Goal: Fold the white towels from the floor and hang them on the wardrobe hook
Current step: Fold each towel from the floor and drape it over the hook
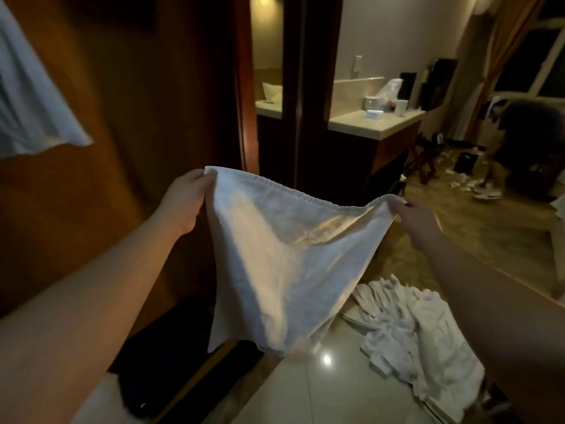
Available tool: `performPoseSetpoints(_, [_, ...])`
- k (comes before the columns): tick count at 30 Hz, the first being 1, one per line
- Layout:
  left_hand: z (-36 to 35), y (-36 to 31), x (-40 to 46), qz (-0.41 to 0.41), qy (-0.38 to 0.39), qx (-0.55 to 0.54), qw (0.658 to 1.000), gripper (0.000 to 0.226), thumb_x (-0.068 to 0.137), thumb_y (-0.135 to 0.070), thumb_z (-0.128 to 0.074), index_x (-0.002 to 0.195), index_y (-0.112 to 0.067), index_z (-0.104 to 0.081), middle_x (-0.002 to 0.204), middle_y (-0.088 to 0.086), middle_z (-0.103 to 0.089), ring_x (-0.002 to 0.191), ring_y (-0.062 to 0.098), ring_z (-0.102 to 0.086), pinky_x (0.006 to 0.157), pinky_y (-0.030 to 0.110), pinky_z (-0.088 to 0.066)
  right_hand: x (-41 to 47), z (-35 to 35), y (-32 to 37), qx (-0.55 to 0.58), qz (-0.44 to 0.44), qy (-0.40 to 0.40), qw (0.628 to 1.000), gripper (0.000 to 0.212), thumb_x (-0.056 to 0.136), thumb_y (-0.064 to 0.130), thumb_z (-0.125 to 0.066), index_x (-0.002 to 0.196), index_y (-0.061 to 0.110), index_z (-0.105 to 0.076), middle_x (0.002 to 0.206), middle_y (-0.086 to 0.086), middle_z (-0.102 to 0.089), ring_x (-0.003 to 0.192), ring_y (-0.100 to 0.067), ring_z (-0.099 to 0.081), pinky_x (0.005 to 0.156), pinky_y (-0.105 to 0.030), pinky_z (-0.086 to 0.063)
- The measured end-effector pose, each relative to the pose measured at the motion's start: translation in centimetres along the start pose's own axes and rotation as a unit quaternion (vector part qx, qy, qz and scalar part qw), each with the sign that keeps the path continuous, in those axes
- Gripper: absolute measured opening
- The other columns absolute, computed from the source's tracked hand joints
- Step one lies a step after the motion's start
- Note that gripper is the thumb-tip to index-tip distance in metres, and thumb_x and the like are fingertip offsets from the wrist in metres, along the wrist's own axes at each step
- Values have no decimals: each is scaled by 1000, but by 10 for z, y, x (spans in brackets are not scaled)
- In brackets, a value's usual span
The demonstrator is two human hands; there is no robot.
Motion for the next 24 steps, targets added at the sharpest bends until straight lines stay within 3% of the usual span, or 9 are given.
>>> performPoseSetpoints(4, [84, -8, -64, 3, -38, -27, 999, 14, 100, -31, -60, 106, -23, -70, 117, 3, -72, 112, 22, -66, 102, 42, -48, -84, -33, 38, 14, 28, 29, 999, 34, 102, 43, -55, 128, 23, -62, 115, -2, -62, 102, -23, -61, 90, -42, -52])
performPoseSetpoints(7, [142, -14, -115, 3, -76, -45, 996, 22, 98, -32, -61, 113, -17, -68, 111, 4, -74, 104, 24, -70, 90, 44, -55, -147, -58, 67, 32, 39, 31, 998, 39, 103, 43, -52, 130, 17, -61, 117, -7, -65, 104, -27, -64, 93, -45, -55])
performPoseSetpoints(10, [190, -25, -164, -2, -113, -58, 992, 17, 97, -29, -63, 108, -17, -68, 97, 1, -77, 91, 22, -74, 72, 36, -56, -198, -79, 92, 17, 54, 28, 998, 39, 102, 48, -52, 128, 20, -63, 104, 1, -65, 93, -20, -64, 79, -37, -55])
performPoseSetpoints(12, [217, -35, -193, -2, -131, -57, 990, 14, 97, -28, -63, 103, -17, -69, 95, 2, -77, 89, 23, -73, 73, 36, -57, -224, -90, 105, 26, 58, 28, 998, 35, 100, 46, -54, 124, 22, -65, 96, 9, -64, 88, -14, -63, 71, -32, -52])
performPoseSetpoints(17, [262, -60, -250, -9, -167, -67, 984, 14, 98, -27, -60, 99, -16, -69, 92, 3, -78, 82, 20, -73, 73, 32, -56, -271, -107, 134, 24, 78, 50, 995, 33, 96, 47, -56, 116, 22, -66, 103, 5, -69, 93, -16, -66, 79, -34, -54])
performPoseSetpoints(19, [272, -66, -265, -4, -184, -81, 979, 14, 99, -26, -59, 96, -16, -68, 85, 0, -78, 79, 18, -73, 73, 32, -55, -282, -113, 143, 61, 67, 66, 994, 35, 94, 42, -60, 118, 18, -69, 108, -1, -72, 97, -22, -69, 88, -39, -57])
performPoseSetpoints(21, [278, -71, -278, 8, -212, -112, 971, 13, 99, -25, -59, 93, -16, -67, 76, -4, -77, 77, 16, -72, 72, 29, -56, -293, -118, 154, 140, 32, 90, 986, 22, 92, 34, -66, 106, 18, -72, 109, -6, -75, 97, -24, -72, 88, -39, -58])
performPoseSetpoints(24, [278, -77, -293, 16, -246, -165, 955, 12, 98, -20, -59, 90, -14, -65, 67, -3, -75, 64, 12, -72, 57, 23, -54, -312, -122, 165, 264, -57, 118, 956, 23, 89, 28, -72, 109, 16, -70, 111, -9, -75, 98, -24, -73, 88, -39, -58])
Point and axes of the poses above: each hand's wrist, its own x-axis towards the middle knuckle, its own z-axis out of the back of the hand, y = z × x, the point moved 1 cm from there along x, towards the middle knuckle
